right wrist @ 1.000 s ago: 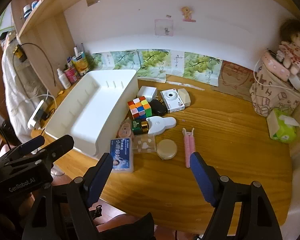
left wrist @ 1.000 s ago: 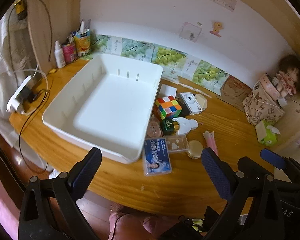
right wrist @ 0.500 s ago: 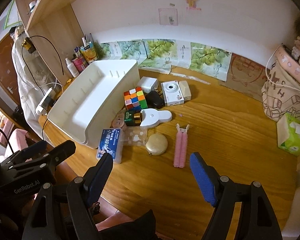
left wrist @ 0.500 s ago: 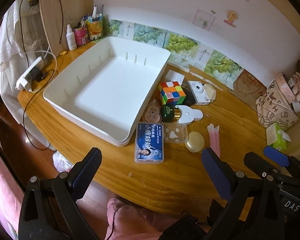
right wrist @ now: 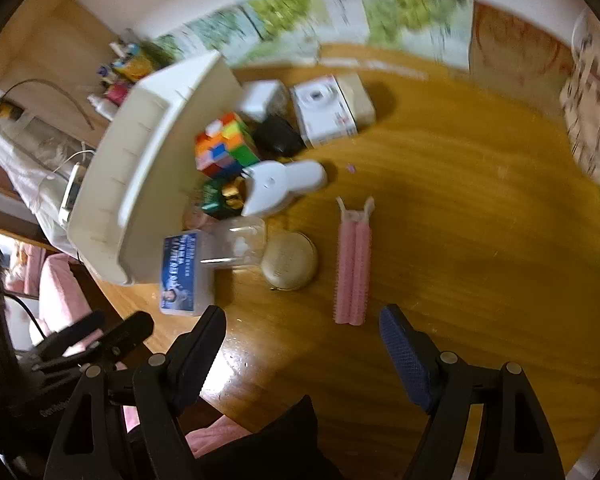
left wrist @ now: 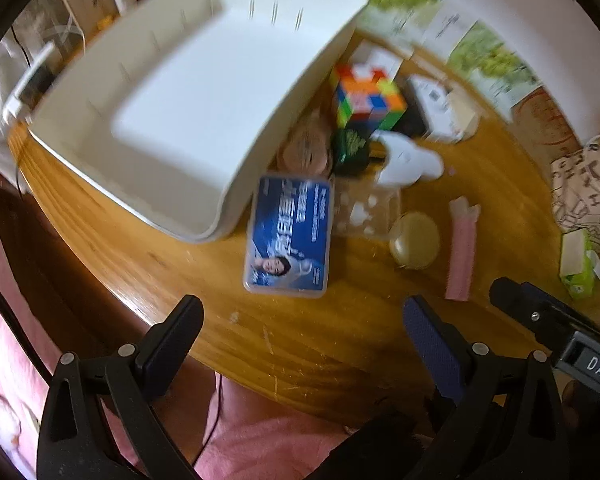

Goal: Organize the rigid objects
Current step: 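Grasp the blue floss box with the left tool while the right tool grasps the pink rollers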

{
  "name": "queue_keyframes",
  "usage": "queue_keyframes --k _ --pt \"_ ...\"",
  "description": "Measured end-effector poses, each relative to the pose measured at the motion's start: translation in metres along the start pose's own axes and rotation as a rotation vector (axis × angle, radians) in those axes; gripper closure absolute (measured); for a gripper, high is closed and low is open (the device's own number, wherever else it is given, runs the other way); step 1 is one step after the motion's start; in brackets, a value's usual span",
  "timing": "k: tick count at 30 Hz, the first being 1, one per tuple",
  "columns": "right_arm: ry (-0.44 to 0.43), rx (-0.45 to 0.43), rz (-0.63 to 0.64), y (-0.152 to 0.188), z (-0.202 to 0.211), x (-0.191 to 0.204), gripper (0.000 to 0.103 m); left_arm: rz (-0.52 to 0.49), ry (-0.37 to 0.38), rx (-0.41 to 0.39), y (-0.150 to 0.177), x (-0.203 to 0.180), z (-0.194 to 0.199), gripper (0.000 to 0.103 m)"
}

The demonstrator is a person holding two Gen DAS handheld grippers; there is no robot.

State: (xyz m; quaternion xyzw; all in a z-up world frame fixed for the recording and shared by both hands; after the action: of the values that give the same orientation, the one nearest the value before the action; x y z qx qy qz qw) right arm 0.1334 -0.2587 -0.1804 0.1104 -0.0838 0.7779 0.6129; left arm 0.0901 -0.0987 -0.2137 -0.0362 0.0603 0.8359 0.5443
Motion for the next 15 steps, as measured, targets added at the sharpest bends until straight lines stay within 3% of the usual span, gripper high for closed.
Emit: queue_keyframes --k 8,15 --pt "-0.022 0.196 -0.122 -0.005 -0.043 -0.027 0.029 0.080 -0.030 0.138 -0.009 0.007 -0.034 0.003" --pt "0.009 0.262 -0.171 -0.010 -0.058 -0.041 0.034 0.143 -0.039 0.171 -0.015 0.014 -0.048 0.003"
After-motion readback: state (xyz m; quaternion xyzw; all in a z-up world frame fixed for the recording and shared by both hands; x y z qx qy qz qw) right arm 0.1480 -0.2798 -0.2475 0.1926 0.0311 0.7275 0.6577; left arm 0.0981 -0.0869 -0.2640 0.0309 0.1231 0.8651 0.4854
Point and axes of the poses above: each gripper's, at about its wrist camera, not at the fingertips, and z roughly against the way its jaws point, x to its left, y to its underside, the point moved 7 cm from there along -z, roughly the way its jaws point, and after that the axes turned 12 degrees about x, right-handed, at the moved point
